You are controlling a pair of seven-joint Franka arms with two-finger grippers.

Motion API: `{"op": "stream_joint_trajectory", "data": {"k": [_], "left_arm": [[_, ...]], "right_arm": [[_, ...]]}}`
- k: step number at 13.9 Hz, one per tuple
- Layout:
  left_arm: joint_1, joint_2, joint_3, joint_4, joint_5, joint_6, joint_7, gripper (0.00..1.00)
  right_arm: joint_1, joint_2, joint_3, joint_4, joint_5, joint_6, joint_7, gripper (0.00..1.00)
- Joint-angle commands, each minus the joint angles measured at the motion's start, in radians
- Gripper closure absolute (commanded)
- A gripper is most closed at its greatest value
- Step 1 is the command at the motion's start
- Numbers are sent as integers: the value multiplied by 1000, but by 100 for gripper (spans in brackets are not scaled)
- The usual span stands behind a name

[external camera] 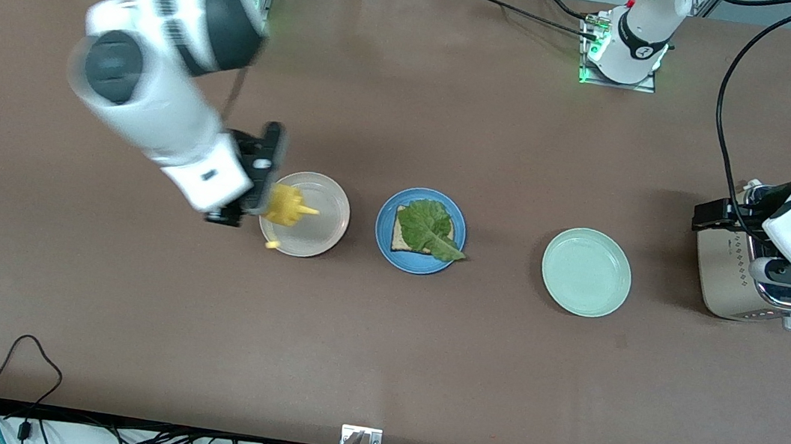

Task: Make sandwich in blue plate with both arms
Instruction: 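Carry the mustard bottle back to its spot with the right gripper, then release the bottle with the right gripper while the left gripper grasps bread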

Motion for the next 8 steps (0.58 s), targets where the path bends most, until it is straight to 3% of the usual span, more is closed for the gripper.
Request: {"op": "stream_joint_trajectory", "data": {"k": [1,4,8], "left_arm": [[4,8,-5,25,-14,-18,6,0],[3,11,-5,25,-15,-12,-11,0],[24,33,1,20,-14,-13,-2,0]], "right_arm": [[-169,-24,20,-52,244,-48,-165,66],[-335,-4,20,-136,496,-98,-385,66],[-520,114,19,-166,680,-250,-656,65]]}}
